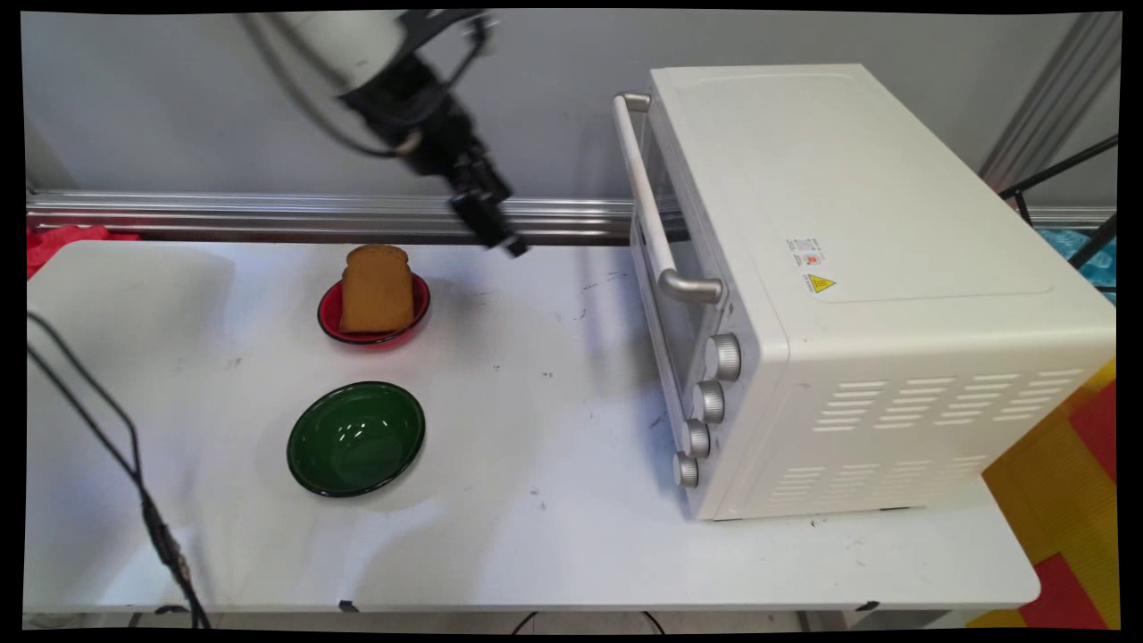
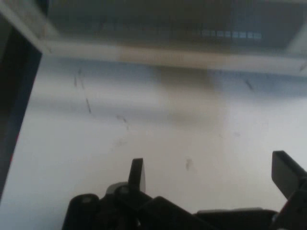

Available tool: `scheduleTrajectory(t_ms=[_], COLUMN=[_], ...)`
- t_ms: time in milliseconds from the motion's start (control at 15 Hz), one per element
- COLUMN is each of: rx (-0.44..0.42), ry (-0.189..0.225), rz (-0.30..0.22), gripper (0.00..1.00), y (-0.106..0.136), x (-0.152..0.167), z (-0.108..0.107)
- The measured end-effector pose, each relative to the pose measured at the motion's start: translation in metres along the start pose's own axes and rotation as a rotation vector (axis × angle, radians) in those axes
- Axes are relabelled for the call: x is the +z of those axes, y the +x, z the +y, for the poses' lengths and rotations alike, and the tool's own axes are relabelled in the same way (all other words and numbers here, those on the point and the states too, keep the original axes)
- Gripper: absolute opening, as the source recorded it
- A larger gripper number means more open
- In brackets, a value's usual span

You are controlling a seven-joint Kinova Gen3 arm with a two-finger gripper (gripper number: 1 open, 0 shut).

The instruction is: Open the oven

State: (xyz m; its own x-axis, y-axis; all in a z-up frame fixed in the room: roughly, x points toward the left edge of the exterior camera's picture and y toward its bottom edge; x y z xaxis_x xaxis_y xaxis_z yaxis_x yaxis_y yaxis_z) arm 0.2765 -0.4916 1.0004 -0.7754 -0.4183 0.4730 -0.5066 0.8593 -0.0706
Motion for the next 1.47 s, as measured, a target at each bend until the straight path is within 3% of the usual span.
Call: scheduleTrajectory(t_ms=[400,733,1000,1067,1467], rx=[0.052,0.100,0.134,0.140,0.125], ry=[-0.016,-0.034,-0.082,-0.099,-0.168], rz=[0.029,0.038,0.036,0.040,0.065], gripper=[1.00,1.00,1.00,0.00,0.00], y=[0.078,0.117,0.132,0.133,0.121], x=[0.016,0.017,0.008,0.005,-0.005], z=[-0.014,-0.033,-0.049,-0.054,-0.081])
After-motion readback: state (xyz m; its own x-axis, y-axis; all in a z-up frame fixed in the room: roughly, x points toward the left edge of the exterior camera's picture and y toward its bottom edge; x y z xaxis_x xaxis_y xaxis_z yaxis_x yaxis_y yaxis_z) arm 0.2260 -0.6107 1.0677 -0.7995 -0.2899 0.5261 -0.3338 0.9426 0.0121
